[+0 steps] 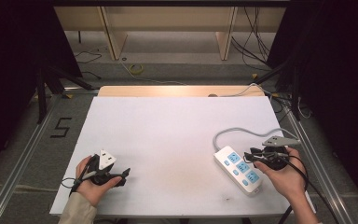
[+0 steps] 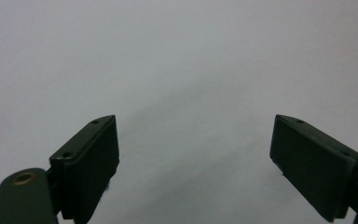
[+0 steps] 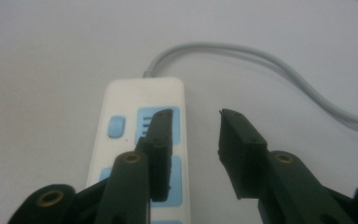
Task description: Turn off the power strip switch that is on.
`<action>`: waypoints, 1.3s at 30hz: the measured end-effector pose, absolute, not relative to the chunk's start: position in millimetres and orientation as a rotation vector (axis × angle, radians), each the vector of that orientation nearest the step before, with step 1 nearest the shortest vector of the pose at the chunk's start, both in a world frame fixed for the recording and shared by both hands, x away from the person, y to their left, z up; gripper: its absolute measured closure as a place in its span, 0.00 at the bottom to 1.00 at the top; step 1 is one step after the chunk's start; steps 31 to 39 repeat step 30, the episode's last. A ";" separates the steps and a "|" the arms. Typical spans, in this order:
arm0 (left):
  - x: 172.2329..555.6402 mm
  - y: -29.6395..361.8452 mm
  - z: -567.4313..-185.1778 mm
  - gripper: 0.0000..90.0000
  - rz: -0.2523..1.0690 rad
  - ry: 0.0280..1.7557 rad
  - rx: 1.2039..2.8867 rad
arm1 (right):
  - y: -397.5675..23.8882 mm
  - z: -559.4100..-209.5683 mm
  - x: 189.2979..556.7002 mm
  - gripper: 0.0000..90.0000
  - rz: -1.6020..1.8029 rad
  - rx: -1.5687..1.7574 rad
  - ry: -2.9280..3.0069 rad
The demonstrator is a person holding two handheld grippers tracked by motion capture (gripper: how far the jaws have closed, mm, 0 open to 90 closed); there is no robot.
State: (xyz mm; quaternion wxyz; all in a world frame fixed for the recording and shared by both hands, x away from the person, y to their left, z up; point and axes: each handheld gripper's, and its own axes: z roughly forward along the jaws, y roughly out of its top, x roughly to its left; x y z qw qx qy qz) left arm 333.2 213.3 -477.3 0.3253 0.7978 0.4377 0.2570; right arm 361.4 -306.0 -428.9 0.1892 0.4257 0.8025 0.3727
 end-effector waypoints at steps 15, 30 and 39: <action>333.3 212.4 -479.1 0.17 0.668 1.140 2.103 | -306.0 -446.8 359.9 0.47 1.216 1.096 2.190; 334.2 211.0 -480.6 0.17 0.662 1.144 2.098 | -304.8 -446.3 357.5 0.42 1.261 1.070 2.166; 334.2 211.0 -480.6 0.17 0.662 1.144 2.098 | -304.8 -446.3 357.5 0.42 1.261 1.070 2.166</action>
